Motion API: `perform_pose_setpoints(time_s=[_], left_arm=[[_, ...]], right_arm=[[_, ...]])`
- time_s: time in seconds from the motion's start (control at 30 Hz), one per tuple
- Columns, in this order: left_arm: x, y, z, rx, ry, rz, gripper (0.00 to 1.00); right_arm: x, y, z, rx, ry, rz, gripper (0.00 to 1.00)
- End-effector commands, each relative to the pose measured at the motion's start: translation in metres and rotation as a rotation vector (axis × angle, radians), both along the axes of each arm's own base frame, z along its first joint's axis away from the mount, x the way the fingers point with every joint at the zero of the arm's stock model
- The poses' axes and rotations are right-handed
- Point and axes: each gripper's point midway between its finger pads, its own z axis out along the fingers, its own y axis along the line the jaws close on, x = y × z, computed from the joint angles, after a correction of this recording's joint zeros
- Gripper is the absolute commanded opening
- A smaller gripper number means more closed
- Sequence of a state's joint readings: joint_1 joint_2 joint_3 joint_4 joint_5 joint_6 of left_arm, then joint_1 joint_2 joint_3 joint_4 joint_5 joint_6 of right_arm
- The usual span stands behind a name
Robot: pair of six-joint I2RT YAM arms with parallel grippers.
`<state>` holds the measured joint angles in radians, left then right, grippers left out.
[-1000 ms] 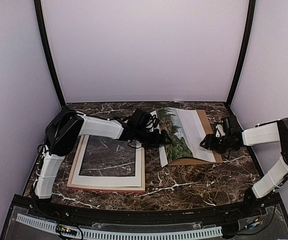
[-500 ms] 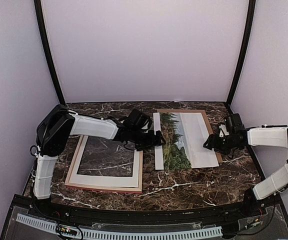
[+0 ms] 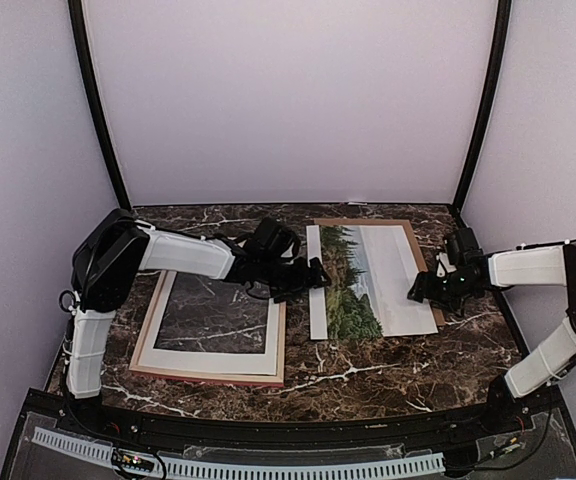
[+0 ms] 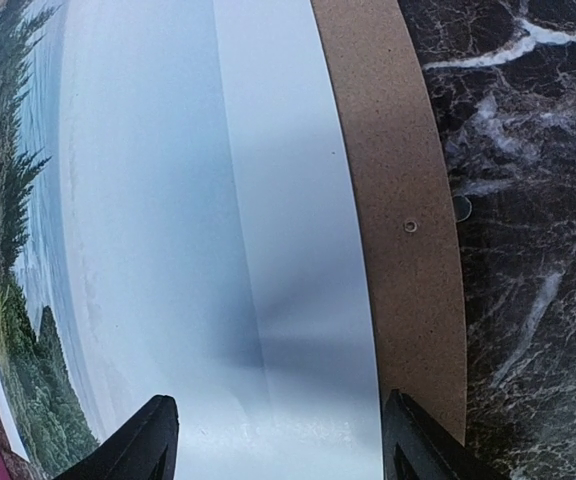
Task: Put the photo into the frame
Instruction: Pick up the photo from the backboard.
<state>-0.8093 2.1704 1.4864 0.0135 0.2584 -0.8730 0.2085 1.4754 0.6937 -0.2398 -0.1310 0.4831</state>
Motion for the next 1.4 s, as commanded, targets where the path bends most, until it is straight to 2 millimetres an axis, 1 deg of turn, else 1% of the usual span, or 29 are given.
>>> perform_pose_setpoints(time_s=[0.0,0.17,0.3,0.5,0.73,0.9,1.03,1.33,1.37], left_arm=[[-0.017,0.004,-0.008,-0.049,0.125,0.008,0.96],[-0.029,-0.004,-0.015,-0.122,0.229,0.006,0.95],[-0.031,-0.009,-0.015,-0.151,0.260,0.004,0.95],[-0.030,-0.017,-0.008,-0.204,0.272,-0.009,0.95],[-0.029,-0.030,0.016,-0.297,0.242,-0.079,0.93],[-0.026,-0.038,0.038,-0.402,0.189,-0.136,0.93],[-0.025,-0.042,0.052,-0.442,0.146,-0.174,0.92],[-0.023,-0.044,0.071,-0.501,0.075,-0.231,0.92],[-0.022,-0.044,0.075,-0.515,0.059,-0.237,0.92]], right_arm=[[0.001,0.002,0.000,0.013,-0.002,0.007,0.71],[-0.007,0.003,-0.004,0.028,0.010,0.008,0.70],[-0.011,0.007,-0.007,0.055,0.017,0.015,0.70],[-0.018,0.009,-0.014,0.076,0.034,0.022,0.69],[-0.023,0.010,-0.016,0.079,0.039,0.028,0.68],[-0.027,0.009,-0.018,0.076,0.048,0.031,0.67],[-0.031,0.007,-0.021,0.071,0.055,0.030,0.67],[-0.032,0.007,-0.024,0.068,0.059,0.032,0.67],[-0.032,0.007,-0.024,0.069,0.059,0.032,0.67]])
